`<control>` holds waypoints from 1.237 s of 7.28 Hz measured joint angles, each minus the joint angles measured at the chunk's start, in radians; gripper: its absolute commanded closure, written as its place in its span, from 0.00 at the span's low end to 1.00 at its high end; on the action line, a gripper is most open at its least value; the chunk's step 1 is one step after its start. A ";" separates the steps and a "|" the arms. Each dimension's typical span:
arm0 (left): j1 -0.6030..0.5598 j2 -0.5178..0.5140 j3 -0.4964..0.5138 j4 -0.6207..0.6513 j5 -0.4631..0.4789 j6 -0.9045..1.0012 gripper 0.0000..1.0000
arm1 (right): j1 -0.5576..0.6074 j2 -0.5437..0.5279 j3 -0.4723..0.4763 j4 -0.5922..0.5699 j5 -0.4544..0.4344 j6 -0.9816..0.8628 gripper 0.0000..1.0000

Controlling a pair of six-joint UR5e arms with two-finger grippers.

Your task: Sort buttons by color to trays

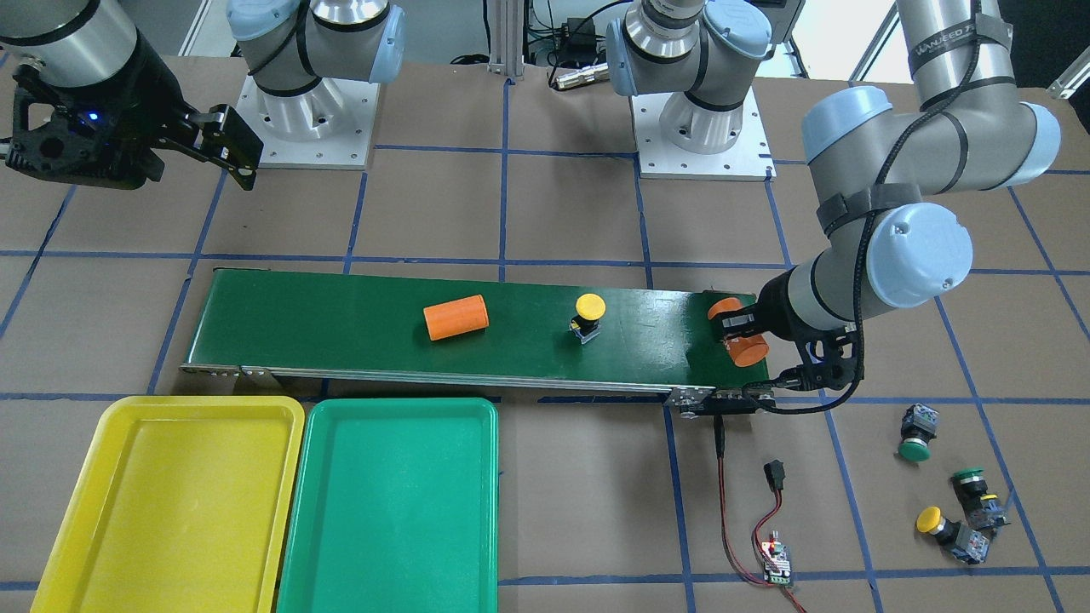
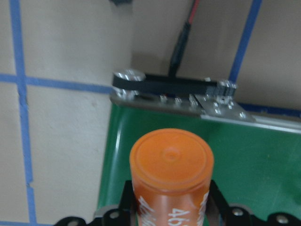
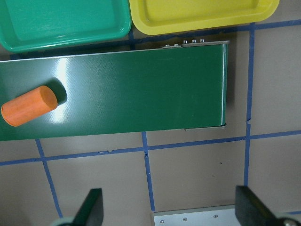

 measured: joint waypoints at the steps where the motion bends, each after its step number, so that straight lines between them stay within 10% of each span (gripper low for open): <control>1: 0.001 0.003 -0.013 0.024 -0.006 -0.134 1.00 | 0.001 -0.001 0.000 0.002 0.000 0.000 0.00; 5: -0.013 0.005 -0.084 0.084 -0.062 -0.634 1.00 | 0.000 -0.001 -0.002 0.008 0.000 -0.001 0.00; 7: -0.015 0.009 -0.121 0.090 -0.103 -0.686 0.32 | 0.000 -0.001 -0.002 0.008 0.001 -0.001 0.00; 9: -0.015 -0.013 -0.128 0.104 -0.107 -0.697 0.11 | -0.001 -0.001 -0.002 0.008 0.002 -0.002 0.00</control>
